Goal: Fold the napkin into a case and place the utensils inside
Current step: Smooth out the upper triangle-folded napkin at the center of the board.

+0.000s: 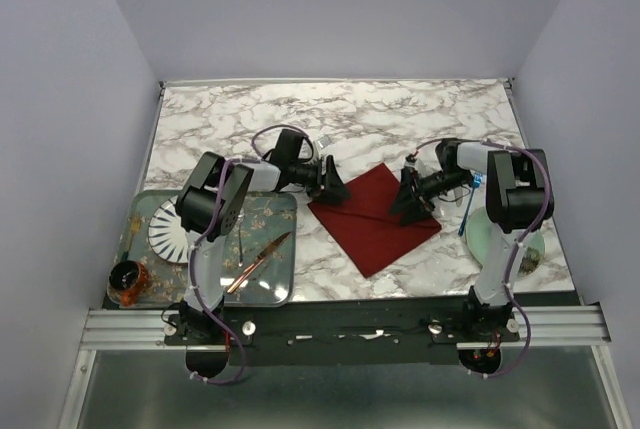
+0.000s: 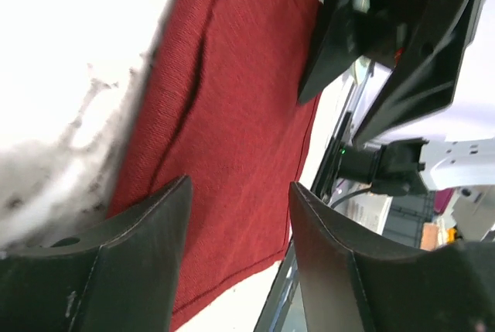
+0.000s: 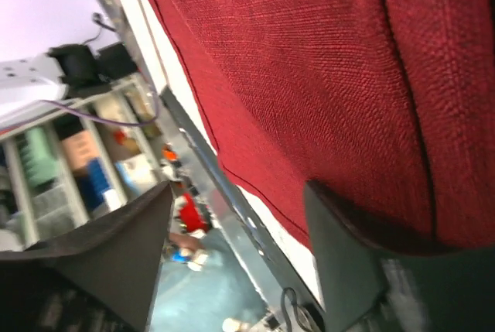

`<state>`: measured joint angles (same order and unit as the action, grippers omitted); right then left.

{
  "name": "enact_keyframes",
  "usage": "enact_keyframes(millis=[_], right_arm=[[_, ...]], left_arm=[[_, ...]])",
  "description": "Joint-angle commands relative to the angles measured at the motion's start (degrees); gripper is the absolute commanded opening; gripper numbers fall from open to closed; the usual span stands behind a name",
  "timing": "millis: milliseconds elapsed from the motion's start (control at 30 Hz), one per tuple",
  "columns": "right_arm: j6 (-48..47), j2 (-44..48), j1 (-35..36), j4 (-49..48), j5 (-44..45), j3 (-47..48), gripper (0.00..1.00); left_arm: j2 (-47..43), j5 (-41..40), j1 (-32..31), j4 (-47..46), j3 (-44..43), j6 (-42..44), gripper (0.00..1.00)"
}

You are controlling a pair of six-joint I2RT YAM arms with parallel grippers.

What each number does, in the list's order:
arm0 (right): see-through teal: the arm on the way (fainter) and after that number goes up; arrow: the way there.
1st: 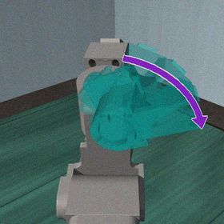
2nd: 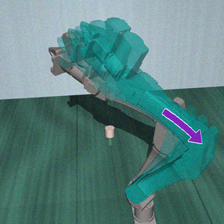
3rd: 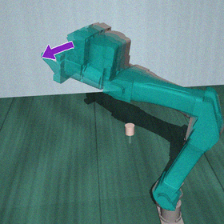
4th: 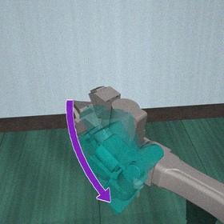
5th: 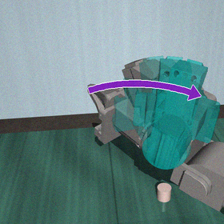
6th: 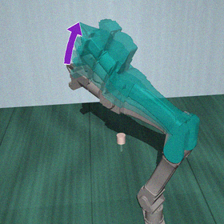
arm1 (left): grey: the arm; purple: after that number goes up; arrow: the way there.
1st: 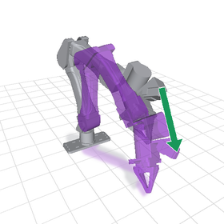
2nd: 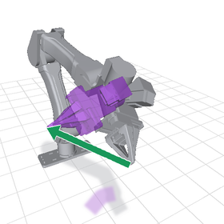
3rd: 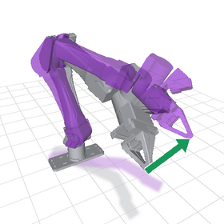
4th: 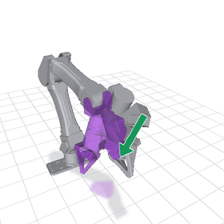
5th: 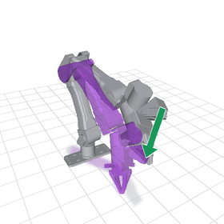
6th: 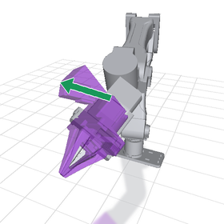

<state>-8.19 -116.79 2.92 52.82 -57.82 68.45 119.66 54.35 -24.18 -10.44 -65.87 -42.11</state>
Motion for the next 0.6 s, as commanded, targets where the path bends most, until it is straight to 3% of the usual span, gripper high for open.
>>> enact_keyframes(millis=[0, 100, 233, 367, 567], right_arm=[[-5.96, 4.46, 0.16, 5.27, 6.23, 6.78, 0.68], [-6.76, 6.49, 0.16, 6.16, 8.86, 11.26, 0.62], [-6.49, 6.75, 0.16, 7.03, 16.84, 14.78, 0.58], [-6.41, 7.11, 0.16, 7.21, 21.69, 14.44, 0.57], [-6.14, 6.67, 0.07, 7.83, 25.82, 11.28, 0.57]], left_arm=[[-5.74, -2.05, -0.86, 7.60, -1.27, 9.11, 0.62], [-8.03, -4.67, -1.48, 15.40, -5.49, 15.98, 0.61], [-9.26, -11.69, -2.62, 25.89, -11.47, 31.95, 0.56], [-8.57, -18.56, -3.94, 32.04, -16.47, 40.67, 0.52], [-2.77, -24.71, -7.01, 41.19, -22.02, 46.67, 0.45]])
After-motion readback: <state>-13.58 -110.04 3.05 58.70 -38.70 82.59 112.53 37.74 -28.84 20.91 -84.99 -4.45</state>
